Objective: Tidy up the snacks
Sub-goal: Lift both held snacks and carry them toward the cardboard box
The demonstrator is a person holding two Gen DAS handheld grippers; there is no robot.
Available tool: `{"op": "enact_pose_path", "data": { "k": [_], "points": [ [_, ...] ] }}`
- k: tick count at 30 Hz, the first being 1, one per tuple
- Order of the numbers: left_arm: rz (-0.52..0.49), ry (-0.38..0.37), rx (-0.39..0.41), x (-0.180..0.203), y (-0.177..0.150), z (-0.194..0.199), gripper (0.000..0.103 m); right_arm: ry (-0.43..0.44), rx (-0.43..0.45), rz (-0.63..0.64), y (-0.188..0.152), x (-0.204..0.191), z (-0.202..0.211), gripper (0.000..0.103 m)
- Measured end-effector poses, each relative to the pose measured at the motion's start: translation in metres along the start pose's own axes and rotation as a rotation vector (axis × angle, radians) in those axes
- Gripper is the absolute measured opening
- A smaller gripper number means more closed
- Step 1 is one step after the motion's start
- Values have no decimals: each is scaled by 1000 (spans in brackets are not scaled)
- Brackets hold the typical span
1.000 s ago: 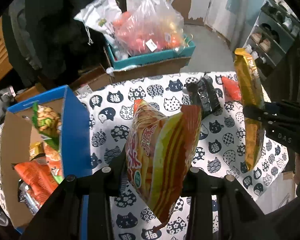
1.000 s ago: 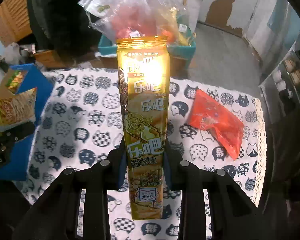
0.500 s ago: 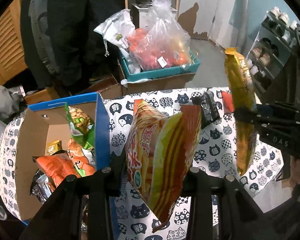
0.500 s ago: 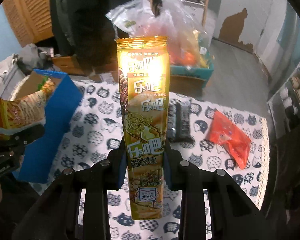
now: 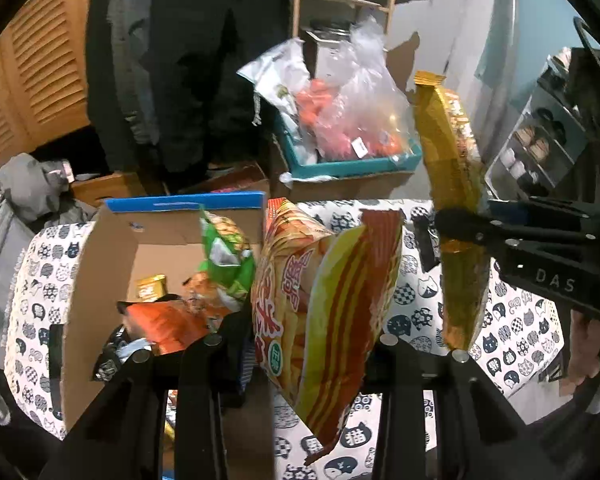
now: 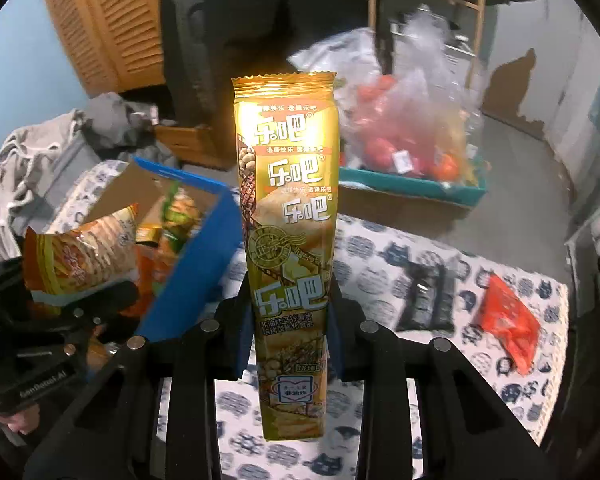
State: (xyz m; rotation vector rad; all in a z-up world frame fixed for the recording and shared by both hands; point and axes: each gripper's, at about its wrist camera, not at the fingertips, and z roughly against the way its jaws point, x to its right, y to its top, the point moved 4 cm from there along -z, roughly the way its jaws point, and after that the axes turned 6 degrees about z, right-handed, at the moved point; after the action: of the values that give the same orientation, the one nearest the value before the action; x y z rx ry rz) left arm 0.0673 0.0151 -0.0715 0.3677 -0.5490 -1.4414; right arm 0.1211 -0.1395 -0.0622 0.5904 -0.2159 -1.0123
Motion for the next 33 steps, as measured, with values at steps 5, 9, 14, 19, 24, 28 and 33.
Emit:
{"op": "enact_pose_path", "data": {
  "k": [5,9,14,19,24,28,33],
  "points": [
    [27,15,22,-24,-1,10,37,35,1,30,18,-29,-6,29],
    [56,22,26,-44,-5,13,37,56,-3,57,32,-54,-11,29],
    [96,34,33,-70,-7,16,37,89,-17,73,47,-84,-22,29],
    [130,53,39,-94,-9,19,37,108,-30,95,59,-110,-32,29],
    [180,73,37,-121,-12,20,37,128,-46,118,64,-132,-41,29],
    [214,76,31,-136,-13,19,37,147,-63,129,67,-148,-51,29],
    [235,100,22,-150,-17,14,38,172,-97,128,68,-164,-66,29]
  ]
}}
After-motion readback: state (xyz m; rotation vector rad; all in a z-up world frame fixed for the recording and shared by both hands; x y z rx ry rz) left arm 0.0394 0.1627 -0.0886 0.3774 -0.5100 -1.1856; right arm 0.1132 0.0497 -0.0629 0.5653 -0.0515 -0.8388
